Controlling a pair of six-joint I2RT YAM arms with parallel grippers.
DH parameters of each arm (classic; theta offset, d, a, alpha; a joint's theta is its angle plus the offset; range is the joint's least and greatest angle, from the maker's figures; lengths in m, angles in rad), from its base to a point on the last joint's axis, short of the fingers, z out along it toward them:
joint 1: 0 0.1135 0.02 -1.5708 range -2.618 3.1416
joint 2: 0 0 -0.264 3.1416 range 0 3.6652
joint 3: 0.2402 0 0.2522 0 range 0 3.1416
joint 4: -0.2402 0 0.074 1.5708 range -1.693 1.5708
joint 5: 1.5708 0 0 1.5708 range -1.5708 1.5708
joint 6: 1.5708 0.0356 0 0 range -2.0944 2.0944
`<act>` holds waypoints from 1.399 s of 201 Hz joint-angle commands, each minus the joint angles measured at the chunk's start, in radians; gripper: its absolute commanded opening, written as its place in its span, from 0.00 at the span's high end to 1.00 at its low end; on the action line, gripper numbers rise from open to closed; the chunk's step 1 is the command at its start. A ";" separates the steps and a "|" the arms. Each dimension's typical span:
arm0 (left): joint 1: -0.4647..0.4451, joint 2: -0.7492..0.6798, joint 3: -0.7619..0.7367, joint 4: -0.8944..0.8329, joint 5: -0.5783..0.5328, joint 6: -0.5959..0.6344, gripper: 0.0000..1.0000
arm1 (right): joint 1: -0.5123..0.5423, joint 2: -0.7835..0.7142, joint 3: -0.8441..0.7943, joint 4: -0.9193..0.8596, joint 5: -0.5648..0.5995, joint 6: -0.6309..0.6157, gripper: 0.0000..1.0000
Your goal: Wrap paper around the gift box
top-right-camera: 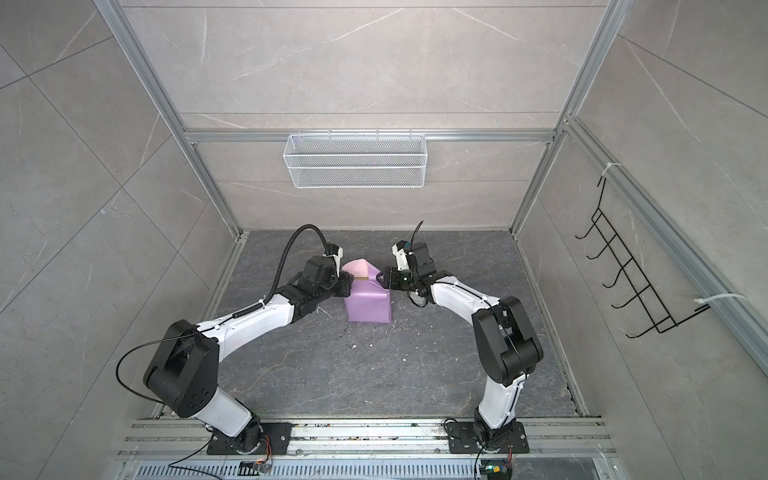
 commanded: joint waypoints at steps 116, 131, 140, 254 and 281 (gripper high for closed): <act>0.186 -0.273 -0.176 -0.017 0.108 -0.175 0.33 | 0.008 -0.012 -0.073 -0.036 0.026 -0.006 0.46; 0.185 -0.243 -0.167 -0.015 0.134 -0.170 0.34 | 0.008 -0.012 -0.071 -0.037 0.028 -0.005 0.46; 0.182 -0.225 -0.159 -0.015 0.148 -0.165 0.34 | 0.008 -0.012 -0.072 -0.038 0.028 -0.005 0.46; 0.118 -0.075 -0.063 0.036 0.235 -0.161 0.34 | 0.008 -0.017 -0.071 -0.036 0.028 -0.004 0.47; 0.117 -0.052 -0.047 0.033 0.239 -0.152 0.33 | 0.008 -0.017 -0.071 -0.035 0.026 -0.004 0.47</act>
